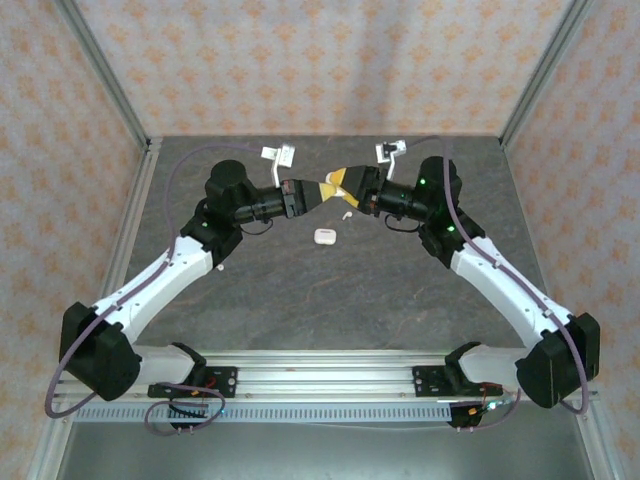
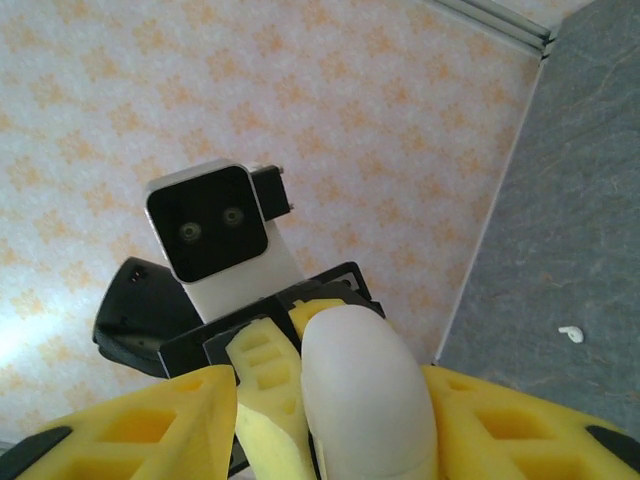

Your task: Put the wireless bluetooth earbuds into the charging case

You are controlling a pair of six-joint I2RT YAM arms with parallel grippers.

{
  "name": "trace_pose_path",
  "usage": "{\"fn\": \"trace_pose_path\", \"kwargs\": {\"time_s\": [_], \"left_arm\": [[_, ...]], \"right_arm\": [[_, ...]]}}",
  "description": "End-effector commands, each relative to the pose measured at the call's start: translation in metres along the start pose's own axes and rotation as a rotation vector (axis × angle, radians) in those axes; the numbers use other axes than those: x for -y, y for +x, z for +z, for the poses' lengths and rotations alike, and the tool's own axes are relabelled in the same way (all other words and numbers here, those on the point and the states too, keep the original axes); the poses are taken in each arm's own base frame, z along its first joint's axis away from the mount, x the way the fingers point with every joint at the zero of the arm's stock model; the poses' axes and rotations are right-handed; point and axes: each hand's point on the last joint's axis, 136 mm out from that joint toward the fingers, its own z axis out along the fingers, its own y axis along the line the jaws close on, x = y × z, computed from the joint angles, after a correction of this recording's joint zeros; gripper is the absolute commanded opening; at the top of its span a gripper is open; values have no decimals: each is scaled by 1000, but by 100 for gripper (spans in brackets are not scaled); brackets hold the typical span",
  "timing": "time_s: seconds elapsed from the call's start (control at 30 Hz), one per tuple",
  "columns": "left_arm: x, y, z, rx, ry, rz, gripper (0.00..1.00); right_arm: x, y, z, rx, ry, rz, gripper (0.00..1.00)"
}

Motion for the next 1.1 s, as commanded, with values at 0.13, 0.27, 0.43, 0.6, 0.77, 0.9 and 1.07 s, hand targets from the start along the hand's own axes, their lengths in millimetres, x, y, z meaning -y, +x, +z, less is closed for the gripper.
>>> {"fn": "trace_pose_path", "kwargs": {"time_s": [0.13,0.27,0.43,0.6,0.77,0.9,1.07], "left_arm": [[25,13,-10,-100,42,140,0],[29,19,-13,-133,54,191,0],[31,25,-18,-158,52,239,0],[36,27,-24,-149,49,278,0],[34,28,-27,-147,29,297,0],[33,31,-25,-161,39,291,0],[36,30,-25,-168,50,299,0]], "right_arm": [[-20,14,-8,-108,-16,-120,46],[-12,14,-7,-115,10,-113,43],[10,-2,-15,-66,86,-65,39],[24,-9,-21,-42,111,-33,37],[4,-7,-20,-59,20,-53,45],[-23,0,-26,-65,-75,-128,55],[-20,17,-22,-130,-57,-162,57]]}}
